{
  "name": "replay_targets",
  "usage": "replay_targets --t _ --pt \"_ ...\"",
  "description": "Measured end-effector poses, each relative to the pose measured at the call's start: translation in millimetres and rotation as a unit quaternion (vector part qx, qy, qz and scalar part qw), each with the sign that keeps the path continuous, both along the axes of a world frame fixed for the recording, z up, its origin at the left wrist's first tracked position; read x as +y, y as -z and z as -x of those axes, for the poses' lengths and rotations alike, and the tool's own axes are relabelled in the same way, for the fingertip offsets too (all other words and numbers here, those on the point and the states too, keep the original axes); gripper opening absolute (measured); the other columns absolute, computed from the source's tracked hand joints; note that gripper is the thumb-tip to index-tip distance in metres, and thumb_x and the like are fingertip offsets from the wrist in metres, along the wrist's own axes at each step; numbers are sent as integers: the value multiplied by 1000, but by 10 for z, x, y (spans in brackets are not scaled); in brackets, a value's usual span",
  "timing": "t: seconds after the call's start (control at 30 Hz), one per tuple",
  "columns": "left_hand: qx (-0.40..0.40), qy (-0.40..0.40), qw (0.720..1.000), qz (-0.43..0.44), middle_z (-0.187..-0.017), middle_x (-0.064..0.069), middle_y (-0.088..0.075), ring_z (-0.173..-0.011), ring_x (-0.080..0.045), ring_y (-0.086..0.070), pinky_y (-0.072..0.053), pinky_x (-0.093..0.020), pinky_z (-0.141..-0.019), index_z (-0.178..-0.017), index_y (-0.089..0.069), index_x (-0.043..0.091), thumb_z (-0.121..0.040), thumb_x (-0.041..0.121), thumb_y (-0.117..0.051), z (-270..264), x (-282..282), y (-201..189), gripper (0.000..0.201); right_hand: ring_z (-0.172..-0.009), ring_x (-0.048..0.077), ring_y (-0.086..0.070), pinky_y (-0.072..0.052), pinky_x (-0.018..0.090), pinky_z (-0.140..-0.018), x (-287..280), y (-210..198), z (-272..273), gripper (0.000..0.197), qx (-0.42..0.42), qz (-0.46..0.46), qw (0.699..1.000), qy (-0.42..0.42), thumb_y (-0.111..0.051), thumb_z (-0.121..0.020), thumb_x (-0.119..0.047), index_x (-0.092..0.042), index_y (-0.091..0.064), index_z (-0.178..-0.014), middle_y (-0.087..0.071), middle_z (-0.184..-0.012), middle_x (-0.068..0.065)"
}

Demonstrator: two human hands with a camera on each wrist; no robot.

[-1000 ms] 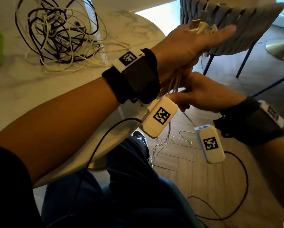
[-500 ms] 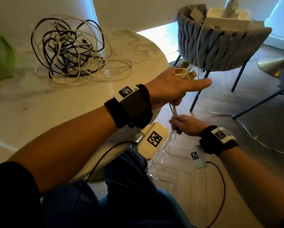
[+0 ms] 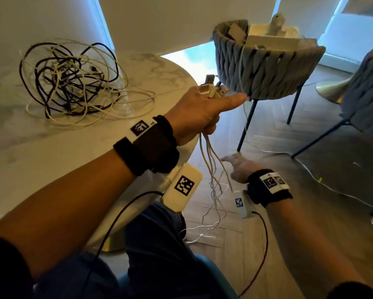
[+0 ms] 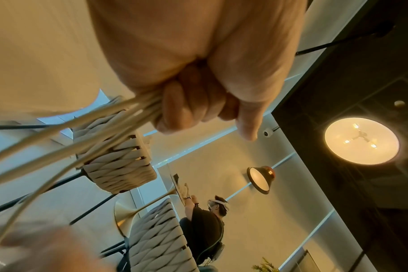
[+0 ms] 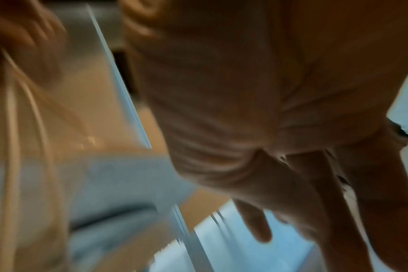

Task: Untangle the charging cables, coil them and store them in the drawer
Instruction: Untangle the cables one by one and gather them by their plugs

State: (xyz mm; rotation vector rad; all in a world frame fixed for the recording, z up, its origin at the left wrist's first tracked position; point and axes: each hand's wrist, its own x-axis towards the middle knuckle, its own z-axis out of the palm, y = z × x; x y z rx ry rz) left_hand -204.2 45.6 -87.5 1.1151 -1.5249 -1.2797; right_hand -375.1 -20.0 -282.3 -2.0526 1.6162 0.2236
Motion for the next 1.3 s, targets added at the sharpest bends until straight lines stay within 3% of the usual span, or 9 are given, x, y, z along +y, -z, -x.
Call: replay_targets --t 0.1,0.2,0.47,0.57,0.7,0.83,0.93,1.13,1.3 --pt "22 -19 1000 -6 -47 5 -27 -39 -10 -24 -29 -21 -41 -57 -38 21 -94 20 -61 37 -60 66 43 -101 9 -61 -47 32 -94 75 -742 46 50 -172 53 983 -25 -55 -92 -4 -28 -49 -135 -49 -141 0" --pt "21 -26 999 11 -46 3 -28 -38 -11 -26 -30 -20 -40 -59 -37 16 -93 20 -62 152 -58 107 43 -71 11 -60 -51 26 -72 341 -1319 -40 34 -468 -72 880 -37 -56 -93 -5 -12 -57 -126 -67 -105 -3" --pt "143 -2 989 20 -48 3 -26 -39 -11 -25 -26 -23 -42 -58 -35 19 -92 11 -62 309 53 -115 45 -65 14 -65 -57 28 -72 274 -767 -174 38 -271 -232 934 -16 -48 -100 -32 -5 -59 -77 -63 -73 9" --pt "146 -4 989 10 -48 2 -24 -40 -12 -23 -25 -24 -43 -56 -33 19 -91 10 -63 299 80 -83 47 -76 36 -64 -52 41 -75 -87 -498 11 34 -211 19 976 59 -46 -100 -24 -8 -55 -71 -62 -75 15" --pt "138 -32 990 -5 -51 0 -21 -43 -12 -22 -24 -26 -46 -55 -34 19 -93 18 -62 126 -6 -126 47 -80 37 -55 -31 29 -67 -184 -406 125 18 -190 313 927 88 -52 -95 -10 2 -60 -84 -56 -87 19" --pt "116 -55 992 -17 -50 3 -32 -51 -14 -32 -36 -28 -56 -56 -37 21 -93 34 -60 -145 -82 -116 45 -96 24 -63 -44 29 -80 -50 -413 82 20 -101 48 993 -39 -67 -88 -27 -17 -64 -104 -62 -105 1" --pt "113 -56 991 -52 -51 2 -36 -53 -15 -36 -38 -29 -58 -60 -39 21 -93 38 -58 -320 -100 -63 42 -80 4 -64 -51 23 -76 -2 -872 -13 42 -65 9 994 -85 -67 -89 -28 -31 -53 -129 -56 -126 -10" --pt "153 -29 984 -89 -46 8 -22 -39 -8 -17 -18 -23 -42 -54 -39 24 -98 26 -53 -509 -39 -42 46 -88 5 -64 -55 22 -70 203 -2266 -537 30 -340 197 908 -145 -43 -100 -22 -32 -51 -128 -62 -111 -7" --pt "214 -27 971 -101 -46 9 -20 -40 -7 -16 -12 -27 -47 -57 -41 22 -100 19 -41 -876 47 -173 43 -90 -3 -60 -49 15 -80 249 -2733 -1004 33 -317 210 884 -271 -49 -98 -16 -34 -55 -125 -63 -111 -11"
